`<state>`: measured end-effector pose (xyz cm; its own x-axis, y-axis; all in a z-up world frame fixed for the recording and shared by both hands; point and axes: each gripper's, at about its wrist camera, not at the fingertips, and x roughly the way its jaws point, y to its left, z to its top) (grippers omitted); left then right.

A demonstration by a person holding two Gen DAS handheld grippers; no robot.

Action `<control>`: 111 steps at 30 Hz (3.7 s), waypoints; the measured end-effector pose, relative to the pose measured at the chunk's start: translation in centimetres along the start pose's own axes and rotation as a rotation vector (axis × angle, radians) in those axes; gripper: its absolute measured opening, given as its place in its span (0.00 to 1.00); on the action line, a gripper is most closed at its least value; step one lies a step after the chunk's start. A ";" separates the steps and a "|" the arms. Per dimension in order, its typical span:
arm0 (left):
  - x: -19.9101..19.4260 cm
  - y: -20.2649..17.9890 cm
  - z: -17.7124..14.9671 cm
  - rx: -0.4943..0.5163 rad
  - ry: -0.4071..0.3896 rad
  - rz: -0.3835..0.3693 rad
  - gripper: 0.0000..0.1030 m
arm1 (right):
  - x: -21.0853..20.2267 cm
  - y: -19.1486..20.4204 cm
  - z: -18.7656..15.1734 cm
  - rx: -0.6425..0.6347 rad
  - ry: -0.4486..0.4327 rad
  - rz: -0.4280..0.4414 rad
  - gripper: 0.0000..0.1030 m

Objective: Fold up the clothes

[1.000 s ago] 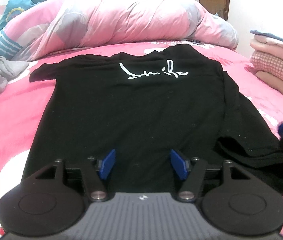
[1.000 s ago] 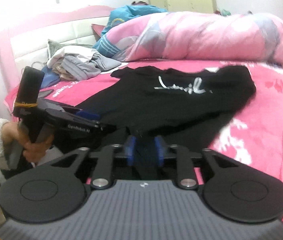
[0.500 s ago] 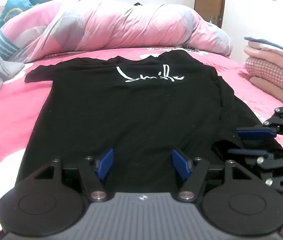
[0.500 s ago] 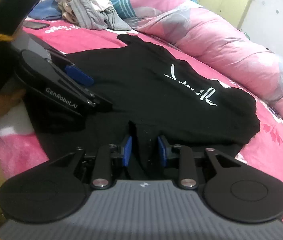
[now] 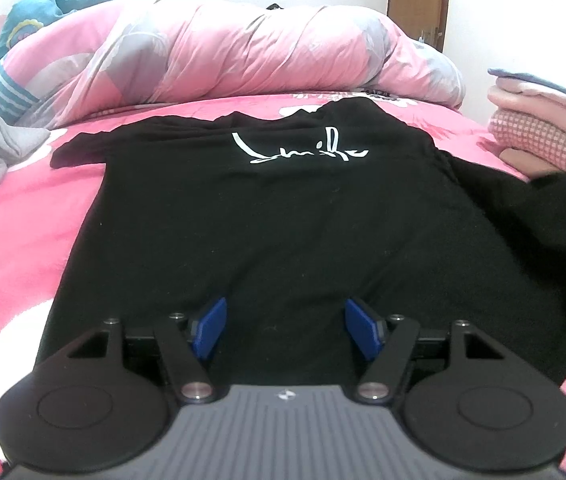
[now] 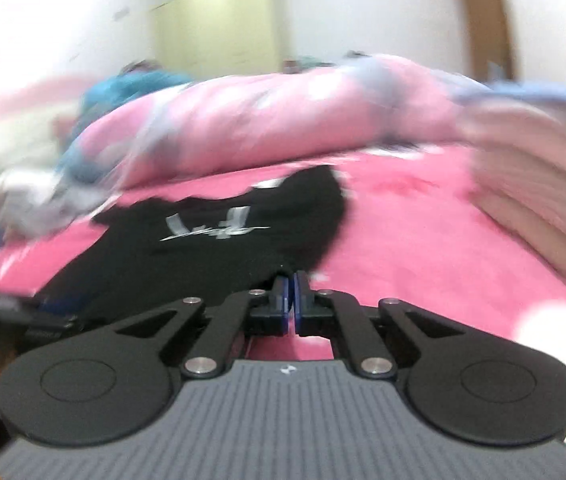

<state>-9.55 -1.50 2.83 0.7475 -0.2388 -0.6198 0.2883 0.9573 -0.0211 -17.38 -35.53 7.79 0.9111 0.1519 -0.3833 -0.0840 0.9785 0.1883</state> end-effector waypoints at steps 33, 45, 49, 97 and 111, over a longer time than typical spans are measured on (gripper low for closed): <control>-8.5 8.1 0.1 -0.095 0.012 0.202 0.67 | -0.5 -7.1 -3.1 0.246 0.169 0.026 0.30; -9.2 11.5 -2.7 -0.245 0.065 0.025 0.63 | 2.5 -8.4 -1.9 0.325 0.276 0.101 0.41; -8.4 11.4 -2.7 -0.260 0.075 0.016 0.40 | 2.8 -8.8 -1.7 0.357 0.283 0.094 0.25; -10.5 13.1 -4.7 -0.403 0.092 -0.153 0.57 | 1.4 -13.1 -4.0 0.641 0.296 0.208 0.31; -14.6 12.7 -1.2 -0.399 0.040 -0.128 0.05 | -2.1 -10.5 0.4 0.548 0.185 0.234 0.02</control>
<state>-17.51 14.37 10.71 0.6946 -0.3613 -0.6220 0.1175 0.9101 -0.3974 -18.29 -46.19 6.99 0.8044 0.4237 -0.4165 -0.0095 0.7101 0.7040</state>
